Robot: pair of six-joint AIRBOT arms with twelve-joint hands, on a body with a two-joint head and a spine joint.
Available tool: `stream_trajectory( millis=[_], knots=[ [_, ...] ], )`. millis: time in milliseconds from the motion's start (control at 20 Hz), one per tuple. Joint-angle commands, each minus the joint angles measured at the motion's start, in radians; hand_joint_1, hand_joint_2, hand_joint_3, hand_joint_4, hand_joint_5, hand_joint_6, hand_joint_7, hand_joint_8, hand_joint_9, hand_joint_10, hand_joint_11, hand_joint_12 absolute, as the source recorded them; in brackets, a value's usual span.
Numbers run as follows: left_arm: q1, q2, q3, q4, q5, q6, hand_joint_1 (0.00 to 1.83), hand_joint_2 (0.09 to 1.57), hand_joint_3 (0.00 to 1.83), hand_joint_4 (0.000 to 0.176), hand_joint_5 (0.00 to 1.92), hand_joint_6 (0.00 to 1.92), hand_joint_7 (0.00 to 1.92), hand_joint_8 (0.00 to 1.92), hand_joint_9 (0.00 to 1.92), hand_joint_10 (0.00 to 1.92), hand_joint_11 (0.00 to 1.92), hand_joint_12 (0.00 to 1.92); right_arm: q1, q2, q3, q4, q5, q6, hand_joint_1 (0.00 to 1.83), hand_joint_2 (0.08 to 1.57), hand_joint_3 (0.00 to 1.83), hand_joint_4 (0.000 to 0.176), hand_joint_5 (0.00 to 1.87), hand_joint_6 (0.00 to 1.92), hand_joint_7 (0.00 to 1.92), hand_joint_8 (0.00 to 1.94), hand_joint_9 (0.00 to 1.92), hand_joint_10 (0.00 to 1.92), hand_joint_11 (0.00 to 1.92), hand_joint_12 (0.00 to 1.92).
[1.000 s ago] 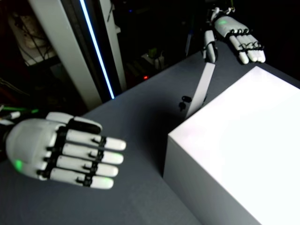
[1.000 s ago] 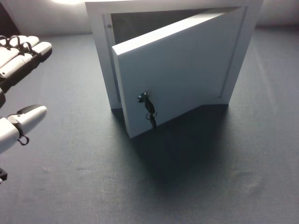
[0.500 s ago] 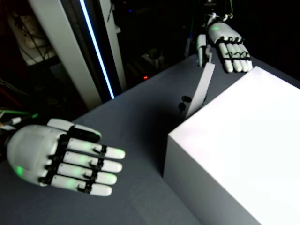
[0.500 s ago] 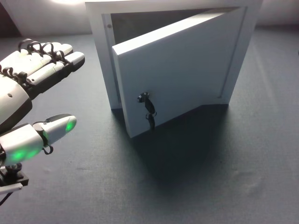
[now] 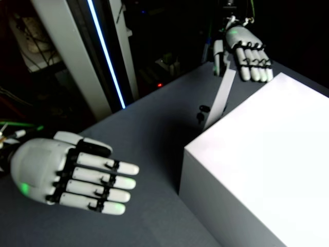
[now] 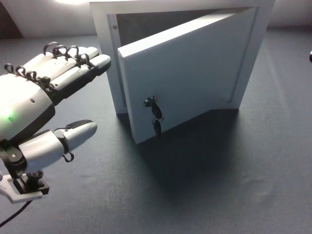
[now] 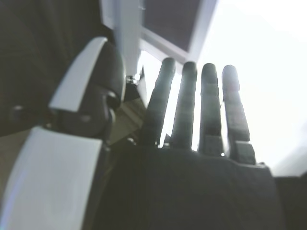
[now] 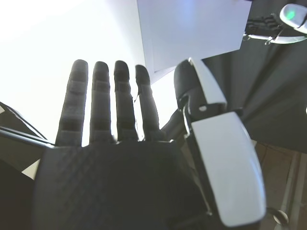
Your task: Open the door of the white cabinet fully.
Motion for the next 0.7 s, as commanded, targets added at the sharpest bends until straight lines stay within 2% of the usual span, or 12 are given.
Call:
stream_trajectory(
  millis=[0, 50, 150, 400, 450, 500, 550, 600, 650],
  knots=[
    [-0.017, -0.003, 0.005, -0.004, -0.105, -0.004, 0.29, 1.47, 0.0, 0.0, 0.07, 0.0, 0.04, 0.0, 0.05, 0.0, 0.0, 0.31, 0.006, 0.0, 0.007, 0.027, 0.122, 0.009, 0.65, 1.38, 0.0, 0.0, 0.28, 0.0, 0.27, 0.0, 0.25, 0.0, 0.21, 0.06],
    [-0.029, -0.01, 0.012, 0.002, -0.092, -0.004, 0.36, 1.47, 0.0, 0.0, 0.08, 0.0, 0.03, 0.0, 0.04, 0.0, 0.0, 0.31, 0.006, -0.002, 0.008, 0.027, 0.121, 0.01, 0.65, 1.38, 0.0, 0.0, 0.28, 0.0, 0.28, 0.0, 0.26, 0.01, 0.22, 0.07],
    [-0.06, -0.025, 0.025, 0.015, -0.064, -0.004, 0.36, 1.46, 0.0, 0.0, 0.06, 0.0, 0.0, 0.0, 0.01, 0.0, 0.0, 0.27, 0.006, -0.002, 0.008, 0.027, 0.121, 0.013, 0.65, 1.38, 0.0, 0.0, 0.28, 0.0, 0.29, 0.0, 0.26, 0.01, 0.23, 0.07],
    [-0.097, -0.048, 0.042, 0.037, -0.019, -0.004, 0.23, 1.47, 0.0, 0.0, 0.01, 0.01, 0.0, 0.0, 0.0, 0.0, 0.0, 0.39, 0.006, -0.003, 0.009, 0.027, 0.121, 0.016, 0.64, 1.39, 0.0, 0.0, 0.29, 0.0, 0.3, 0.0, 0.27, 0.0, 0.24, 0.06],
    [-0.102, -0.051, 0.045, 0.04, -0.012, -0.004, 0.23, 1.47, 0.0, 0.0, 0.02, 0.0, 0.05, 0.0, 0.06, 0.01, 0.0, 0.58, 0.006, -0.004, 0.009, 0.027, 0.121, 0.016, 0.64, 1.39, 0.0, 0.0, 0.29, 0.0, 0.3, 0.0, 0.27, 0.01, 0.24, 0.06],
    [-0.105, -0.054, 0.046, 0.043, -0.009, -0.004, 0.25, 1.46, 0.0, 0.0, 0.01, 0.0, 0.02, 0.0, 0.08, 0.01, 0.0, 0.6, 0.006, -0.004, 0.009, 0.027, 0.121, 0.016, 0.65, 1.39, 0.0, 0.0, 0.29, 0.0, 0.3, 0.0, 0.27, 0.0, 0.23, 0.05],
    [-0.108, -0.056, 0.046, 0.046, -0.008, -0.004, 0.23, 1.46, 0.0, 0.0, 0.02, 0.0, 0.03, 0.0, 0.11, 0.01, 0.0, 0.81, 0.006, -0.004, 0.009, 0.027, 0.121, 0.016, 0.67, 1.39, 0.0, 0.0, 0.3, 0.0, 0.3, 0.0, 0.27, 0.0, 0.23, 0.05],
    [-0.111, -0.058, 0.046, 0.051, -0.008, -0.005, 0.2, 1.46, 0.0, 0.0, 0.0, 0.0, 0.09, 0.01, 0.31, 0.12, 0.02, 1.43, 0.006, -0.004, 0.009, 0.027, 0.121, 0.017, 0.68, 1.39, 0.0, 0.0, 0.3, 0.0, 0.3, 0.0, 0.27, 0.0, 0.23, 0.05],
    [-0.113, -0.06, 0.046, 0.057, -0.008, -0.008, 0.18, 1.47, 0.0, 0.011, 0.0, 0.0, 0.02, 0.0, 0.16, 0.05, 0.0, 1.13, 0.006, -0.004, 0.009, 0.027, 0.121, 0.018, 0.65, 1.39, 0.0, 0.0, 0.3, 0.0, 0.31, 0.0, 0.27, 0.0, 0.23, 0.05]
  ],
)
